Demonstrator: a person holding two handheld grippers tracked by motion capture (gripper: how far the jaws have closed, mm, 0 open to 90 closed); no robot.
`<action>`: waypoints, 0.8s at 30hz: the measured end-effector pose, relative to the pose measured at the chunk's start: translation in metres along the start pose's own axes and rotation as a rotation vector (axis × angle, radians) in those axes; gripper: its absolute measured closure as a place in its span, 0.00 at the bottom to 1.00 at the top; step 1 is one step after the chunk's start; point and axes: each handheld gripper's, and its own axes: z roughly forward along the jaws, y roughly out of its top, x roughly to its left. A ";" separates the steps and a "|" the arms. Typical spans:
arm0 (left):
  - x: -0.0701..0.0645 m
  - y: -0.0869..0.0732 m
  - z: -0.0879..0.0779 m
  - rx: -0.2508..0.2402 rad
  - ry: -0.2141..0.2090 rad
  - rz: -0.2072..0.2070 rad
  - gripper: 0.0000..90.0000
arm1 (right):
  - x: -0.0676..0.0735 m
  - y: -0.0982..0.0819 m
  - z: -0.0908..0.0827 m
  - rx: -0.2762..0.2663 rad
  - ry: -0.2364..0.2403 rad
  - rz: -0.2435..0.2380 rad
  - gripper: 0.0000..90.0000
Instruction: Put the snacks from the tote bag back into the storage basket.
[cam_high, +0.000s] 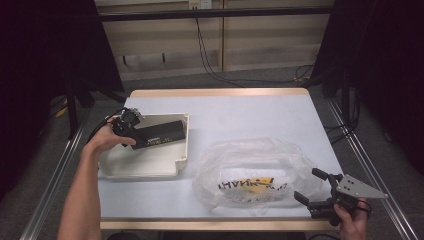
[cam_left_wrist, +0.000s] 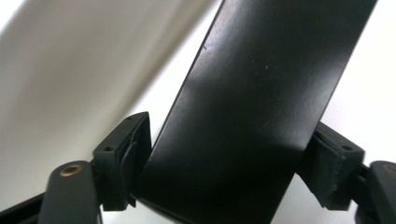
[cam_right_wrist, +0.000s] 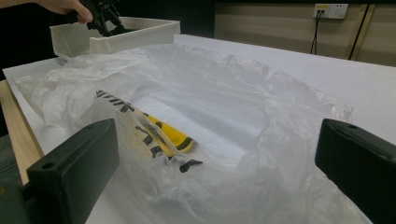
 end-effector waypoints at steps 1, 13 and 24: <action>0.000 0.000 0.001 -0.003 -0.003 0.000 0.27 | 0.000 0.000 0.000 0.000 0.000 0.000 0.00; -0.002 0.003 0.006 -0.006 -0.001 0.001 0.25 | 0.001 0.000 0.000 0.001 0.001 -0.001 0.00; -0.004 -0.002 0.001 -0.072 0.002 -0.038 0.15 | 0.000 0.000 -0.001 -0.001 0.000 0.000 0.00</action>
